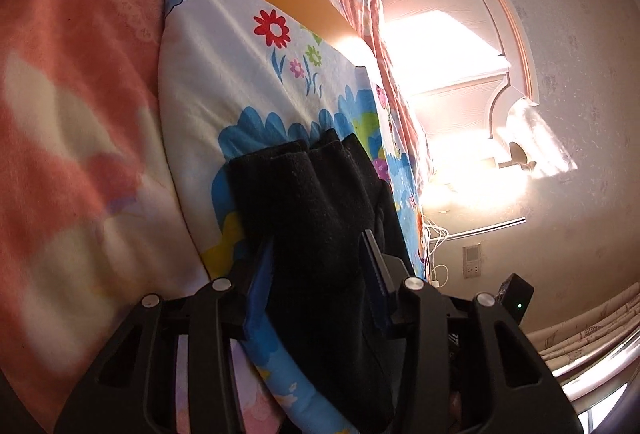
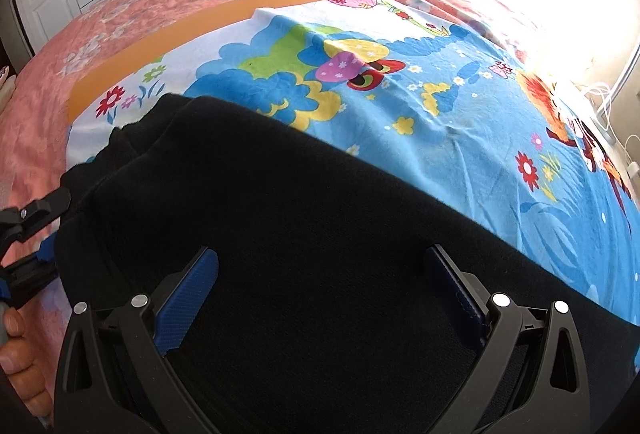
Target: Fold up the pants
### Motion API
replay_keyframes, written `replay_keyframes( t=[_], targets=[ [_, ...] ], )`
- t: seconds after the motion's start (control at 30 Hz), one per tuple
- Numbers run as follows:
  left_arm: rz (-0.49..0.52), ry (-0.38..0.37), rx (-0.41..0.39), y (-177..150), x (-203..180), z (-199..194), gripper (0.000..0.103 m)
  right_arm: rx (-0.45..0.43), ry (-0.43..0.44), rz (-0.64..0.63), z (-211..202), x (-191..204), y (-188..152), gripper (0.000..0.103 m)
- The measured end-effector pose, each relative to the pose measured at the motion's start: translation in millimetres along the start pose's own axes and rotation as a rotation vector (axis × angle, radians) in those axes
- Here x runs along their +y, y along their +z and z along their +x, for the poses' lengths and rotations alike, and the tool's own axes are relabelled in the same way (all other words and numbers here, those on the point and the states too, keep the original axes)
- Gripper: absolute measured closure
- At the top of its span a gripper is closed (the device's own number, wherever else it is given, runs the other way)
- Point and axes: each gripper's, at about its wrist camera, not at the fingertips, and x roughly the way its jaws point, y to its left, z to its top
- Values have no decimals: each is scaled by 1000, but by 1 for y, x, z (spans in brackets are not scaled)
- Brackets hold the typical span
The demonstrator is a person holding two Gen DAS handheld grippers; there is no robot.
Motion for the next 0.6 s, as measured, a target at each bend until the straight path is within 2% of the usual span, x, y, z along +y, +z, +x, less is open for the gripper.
replay_keyframes(
  t=[0.07, 0.1, 0.17, 0.27, 0.3, 0.37, 0.4, 0.5, 0.6],
  targets=[
    [-37, -6, -6, -1, 3, -4, 61, 26, -112, 10, 12, -13, 13, 5],
    [-40, -2, -14, -2, 3, -8, 60, 50, -123, 15, 19, -22, 18, 5],
    [-35, 4, -24, -5, 4, -13, 56, 65, -29, 69, 23, -41, 24, 5],
    [-59, -2, -17, -4, 11, -10, 56, -3, -133, 133, 6, -63, 28, 5],
    [-66, -16, -21, -4, 12, -9, 56, -21, -115, 164, -2, -71, 26, 5],
    [-60, -34, -15, 0, 11, -3, 55, -30, 6, 206, -16, -82, 18, 5],
    [-63, -41, -12, 3, 12, 1, 55, -22, 40, 215, -22, -85, 10, 5],
    [-70, -39, -11, 12, 10, 8, 55, -9, 79, 219, -41, -82, -24, 5],
    [-41, -48, -13, 20, 9, 16, 57, 8, 155, 248, -57, -83, -58, 5]
  ],
)
